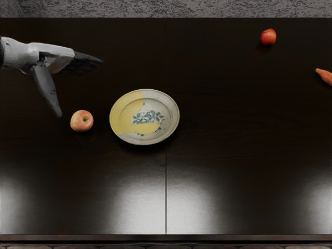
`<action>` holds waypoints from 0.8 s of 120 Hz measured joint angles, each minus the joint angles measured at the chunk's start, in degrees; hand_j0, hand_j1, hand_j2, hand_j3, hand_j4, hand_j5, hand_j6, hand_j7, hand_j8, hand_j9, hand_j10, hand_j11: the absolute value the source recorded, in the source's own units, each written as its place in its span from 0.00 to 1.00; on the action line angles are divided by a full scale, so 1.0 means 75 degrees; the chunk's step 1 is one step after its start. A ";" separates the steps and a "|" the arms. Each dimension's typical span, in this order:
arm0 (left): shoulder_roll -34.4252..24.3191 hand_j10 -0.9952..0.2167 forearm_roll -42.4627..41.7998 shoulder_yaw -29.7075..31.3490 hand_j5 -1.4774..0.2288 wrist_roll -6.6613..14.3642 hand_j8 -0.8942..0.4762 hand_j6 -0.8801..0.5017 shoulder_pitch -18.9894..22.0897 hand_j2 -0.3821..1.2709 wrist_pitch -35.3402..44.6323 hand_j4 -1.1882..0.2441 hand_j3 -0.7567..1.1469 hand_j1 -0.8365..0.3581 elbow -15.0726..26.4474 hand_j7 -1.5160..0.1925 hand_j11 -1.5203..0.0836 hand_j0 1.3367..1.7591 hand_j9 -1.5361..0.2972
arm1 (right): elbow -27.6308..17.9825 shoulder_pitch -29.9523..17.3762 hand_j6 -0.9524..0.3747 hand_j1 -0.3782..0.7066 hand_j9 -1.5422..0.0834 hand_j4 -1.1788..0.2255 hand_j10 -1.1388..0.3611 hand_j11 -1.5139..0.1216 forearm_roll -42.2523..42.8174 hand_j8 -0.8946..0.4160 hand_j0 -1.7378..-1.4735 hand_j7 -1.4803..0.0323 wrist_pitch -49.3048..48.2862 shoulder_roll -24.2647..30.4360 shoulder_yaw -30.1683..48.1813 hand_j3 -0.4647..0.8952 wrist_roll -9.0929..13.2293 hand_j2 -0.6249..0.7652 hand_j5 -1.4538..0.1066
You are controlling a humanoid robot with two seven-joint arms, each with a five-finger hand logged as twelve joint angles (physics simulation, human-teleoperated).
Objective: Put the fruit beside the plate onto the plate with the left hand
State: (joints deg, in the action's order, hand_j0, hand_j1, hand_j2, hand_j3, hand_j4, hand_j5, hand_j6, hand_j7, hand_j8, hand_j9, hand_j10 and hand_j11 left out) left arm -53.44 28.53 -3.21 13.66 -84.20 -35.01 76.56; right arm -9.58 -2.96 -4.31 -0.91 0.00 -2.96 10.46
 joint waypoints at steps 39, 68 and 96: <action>0.0173 0.80 0.0076 -0.0535 0.85 0.2380 0.63 0.62 -0.0093 0.23 -0.0002 0.81 0.40 0.97 0.0641 0.87 0.93 0.76 0.82 | 0.0000 -0.0030 0.72 0.03 0.95 0.84 0.76 0.93 0.0000 0.68 0.30 0.98 0.0004 0.0000 -0.0010 0.34 0.0000 0.45 0.93; 0.0877 0.80 0.2407 -0.0678 0.85 0.2799 0.63 0.62 0.0661 0.23 0.0722 0.81 0.40 0.97 0.1122 0.87 0.93 0.76 0.82 | 0.0000 -0.0036 0.72 0.03 0.95 0.84 0.76 0.93 0.0000 0.68 0.30 0.98 0.0004 0.0000 -0.0009 0.34 0.0000 0.45 0.93; 0.1387 0.79 0.4728 -0.0647 0.84 0.2840 0.63 0.61 0.1746 0.24 0.2746 0.81 0.40 0.97 0.1428 0.87 0.92 0.76 0.82 | 0.0000 -0.0029 0.72 0.03 0.95 0.84 0.76 0.93 0.0000 0.68 0.30 0.98 0.0004 0.0000 -0.0006 0.34 0.0000 0.45 0.93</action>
State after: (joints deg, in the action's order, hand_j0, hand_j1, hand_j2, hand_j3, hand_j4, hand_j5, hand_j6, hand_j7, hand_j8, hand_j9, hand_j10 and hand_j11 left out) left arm -43.03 63.99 -8.07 34.96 -71.11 -14.41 87.28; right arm -9.58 -3.17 -4.31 -0.88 0.00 -3.00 10.46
